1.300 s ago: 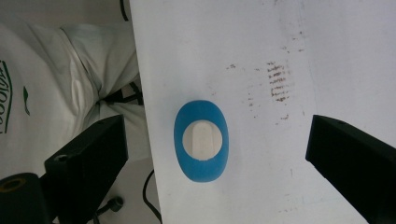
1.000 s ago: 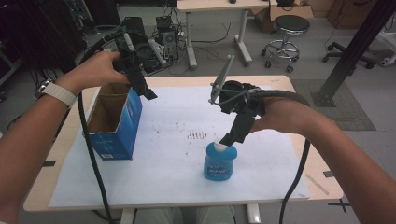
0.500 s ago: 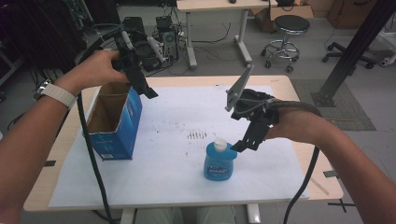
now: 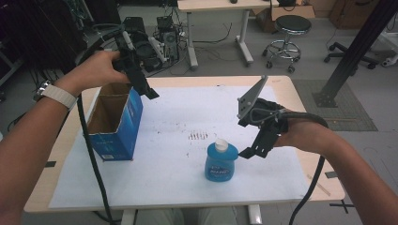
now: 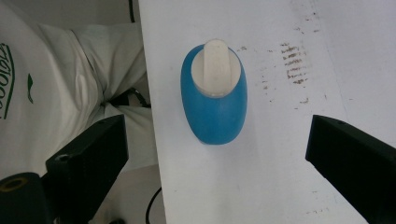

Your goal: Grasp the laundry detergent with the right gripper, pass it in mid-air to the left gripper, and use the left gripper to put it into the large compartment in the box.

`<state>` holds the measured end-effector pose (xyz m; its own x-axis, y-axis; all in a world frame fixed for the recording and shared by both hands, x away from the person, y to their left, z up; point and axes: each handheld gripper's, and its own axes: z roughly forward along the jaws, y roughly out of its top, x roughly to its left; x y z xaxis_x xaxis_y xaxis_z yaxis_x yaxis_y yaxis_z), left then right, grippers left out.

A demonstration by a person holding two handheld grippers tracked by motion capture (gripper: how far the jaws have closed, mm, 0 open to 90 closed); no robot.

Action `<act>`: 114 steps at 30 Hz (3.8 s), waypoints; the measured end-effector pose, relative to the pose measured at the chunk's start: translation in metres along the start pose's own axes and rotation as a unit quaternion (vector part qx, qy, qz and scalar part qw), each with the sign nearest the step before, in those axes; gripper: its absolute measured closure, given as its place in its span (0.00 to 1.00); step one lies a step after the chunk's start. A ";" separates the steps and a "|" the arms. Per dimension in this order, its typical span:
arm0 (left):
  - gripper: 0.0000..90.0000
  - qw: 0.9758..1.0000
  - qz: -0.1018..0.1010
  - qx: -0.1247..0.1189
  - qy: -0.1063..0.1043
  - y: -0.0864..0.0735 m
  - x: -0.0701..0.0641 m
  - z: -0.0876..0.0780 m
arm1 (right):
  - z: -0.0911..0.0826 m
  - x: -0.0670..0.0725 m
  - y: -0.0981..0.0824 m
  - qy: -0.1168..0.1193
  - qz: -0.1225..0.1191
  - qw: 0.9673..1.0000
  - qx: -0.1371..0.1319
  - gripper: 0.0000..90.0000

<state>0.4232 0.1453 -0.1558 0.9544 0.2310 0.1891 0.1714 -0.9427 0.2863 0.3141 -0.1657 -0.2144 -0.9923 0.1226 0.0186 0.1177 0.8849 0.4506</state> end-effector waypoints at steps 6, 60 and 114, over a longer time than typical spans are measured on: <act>0.07 1.000 0.000 -0.002 0.000 0.000 0.000 0.000 | 0.001 0.000 -0.007 0.003 -0.004 1.000 -0.009 0.06; 0.07 1.000 -0.008 0.006 -0.003 0.000 0.000 0.006 | 0.062 -0.015 -0.071 0.027 0.007 0.995 -0.099 0.05; 0.07 1.000 -0.013 0.009 -0.007 0.001 0.003 0.009 | 0.120 -0.019 -0.097 0.037 0.030 0.982 -0.184 0.06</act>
<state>0.4287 0.1433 -0.1639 0.9526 0.2528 0.1692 0.2010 -0.9406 0.2737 0.3263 -0.1999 -0.3659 -0.9858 0.1244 0.1129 0.1670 0.6527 0.7390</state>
